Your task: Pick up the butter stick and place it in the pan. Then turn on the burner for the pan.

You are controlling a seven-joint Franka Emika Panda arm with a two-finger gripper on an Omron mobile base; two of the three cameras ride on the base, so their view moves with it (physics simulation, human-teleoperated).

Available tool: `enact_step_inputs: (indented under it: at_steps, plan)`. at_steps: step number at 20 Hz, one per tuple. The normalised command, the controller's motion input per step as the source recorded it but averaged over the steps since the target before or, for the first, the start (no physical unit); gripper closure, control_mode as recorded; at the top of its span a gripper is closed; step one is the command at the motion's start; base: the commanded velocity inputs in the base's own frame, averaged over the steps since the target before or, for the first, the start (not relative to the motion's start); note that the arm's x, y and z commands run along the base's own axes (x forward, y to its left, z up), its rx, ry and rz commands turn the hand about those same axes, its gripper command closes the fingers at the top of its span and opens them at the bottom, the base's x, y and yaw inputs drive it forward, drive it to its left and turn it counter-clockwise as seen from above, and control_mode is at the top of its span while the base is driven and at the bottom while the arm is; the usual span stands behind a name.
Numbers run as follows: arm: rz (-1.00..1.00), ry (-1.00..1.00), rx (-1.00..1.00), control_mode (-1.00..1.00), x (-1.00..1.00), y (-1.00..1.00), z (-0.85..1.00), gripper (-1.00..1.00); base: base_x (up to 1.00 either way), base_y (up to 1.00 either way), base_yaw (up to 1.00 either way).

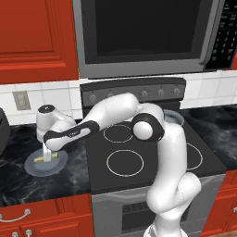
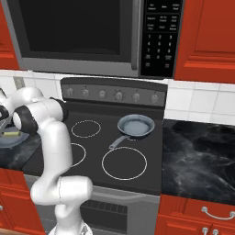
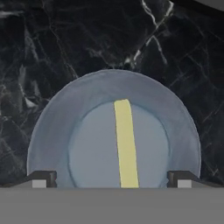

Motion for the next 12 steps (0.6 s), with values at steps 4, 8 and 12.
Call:
enact_step_inputs:
  at_steps: [4,8,12]
  plan:
    - [0.0,0.0,0.0,-1.0,0.11,0.0,-0.15,-1.0,0.0,0.0,0.0]
    - [0.0,0.0,0.0,-1.0,0.12,0.0,-0.17,-1.0,0.0,0.0,0.0]
    - [0.01,0.0,0.0,-1.0,0.04,0.0,-0.23,-1.0,0.0,0.0,0.0]
